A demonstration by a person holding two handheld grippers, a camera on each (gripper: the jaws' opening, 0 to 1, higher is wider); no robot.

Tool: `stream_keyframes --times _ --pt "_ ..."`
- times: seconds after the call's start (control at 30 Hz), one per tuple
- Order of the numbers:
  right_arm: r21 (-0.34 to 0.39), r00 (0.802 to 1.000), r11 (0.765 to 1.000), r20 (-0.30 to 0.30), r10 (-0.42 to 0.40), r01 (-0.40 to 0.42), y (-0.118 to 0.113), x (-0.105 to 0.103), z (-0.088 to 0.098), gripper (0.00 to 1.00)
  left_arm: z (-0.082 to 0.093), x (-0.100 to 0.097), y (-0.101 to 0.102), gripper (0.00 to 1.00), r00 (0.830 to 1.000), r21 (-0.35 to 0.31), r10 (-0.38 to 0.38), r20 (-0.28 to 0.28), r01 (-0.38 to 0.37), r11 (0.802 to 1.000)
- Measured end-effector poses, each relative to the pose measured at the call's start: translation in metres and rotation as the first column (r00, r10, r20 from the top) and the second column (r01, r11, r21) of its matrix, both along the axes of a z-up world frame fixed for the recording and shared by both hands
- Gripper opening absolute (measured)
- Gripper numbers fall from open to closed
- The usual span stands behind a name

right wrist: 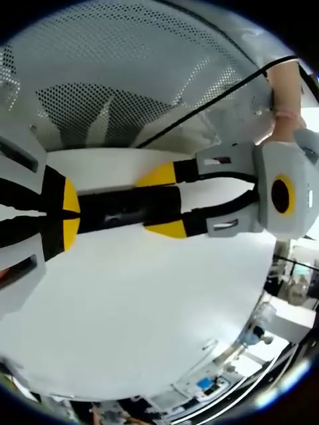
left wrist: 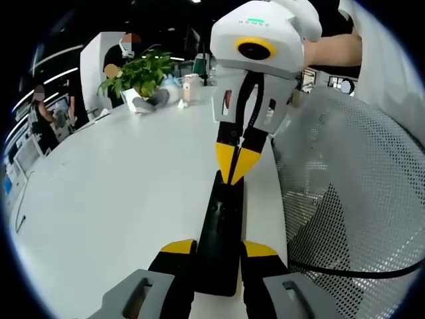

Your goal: Press the specified remote control buttons in sequence, fully releasing each button before pressing the next.

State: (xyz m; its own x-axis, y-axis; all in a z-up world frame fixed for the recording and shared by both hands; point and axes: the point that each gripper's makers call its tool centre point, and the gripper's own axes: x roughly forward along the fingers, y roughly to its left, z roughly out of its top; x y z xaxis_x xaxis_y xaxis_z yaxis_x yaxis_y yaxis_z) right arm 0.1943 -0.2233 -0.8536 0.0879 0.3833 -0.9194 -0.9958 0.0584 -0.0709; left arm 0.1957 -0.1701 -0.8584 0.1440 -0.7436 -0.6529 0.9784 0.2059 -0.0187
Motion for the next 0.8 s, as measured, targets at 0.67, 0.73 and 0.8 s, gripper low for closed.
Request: stream_keyframes --times 0.67,0.73,0.8 --pt "0.118 0.991 0.985 0.015 -0.129 0.127 0.0002 0.0014 0.0024 0.00 0.0002 0.0003 -0.0003 0.26 1.000 -0.014 0.024 0.003 -0.024 1.000" --pt "0.120 0.991 0.984 0.017 -0.132 0.129 0.0004 0.0009 0.0023 0.00 0.0001 0.0004 -0.0003 0.26 1.000 -0.013 0.026 0.002 -0.025 1.000" --pt "0.120 0.992 0.985 0.024 -0.127 0.123 0.0007 0.0009 0.0023 0.00 0.0000 0.0006 -0.0003 0.26 1.000 -0.013 0.028 0.002 -0.028 1.000"
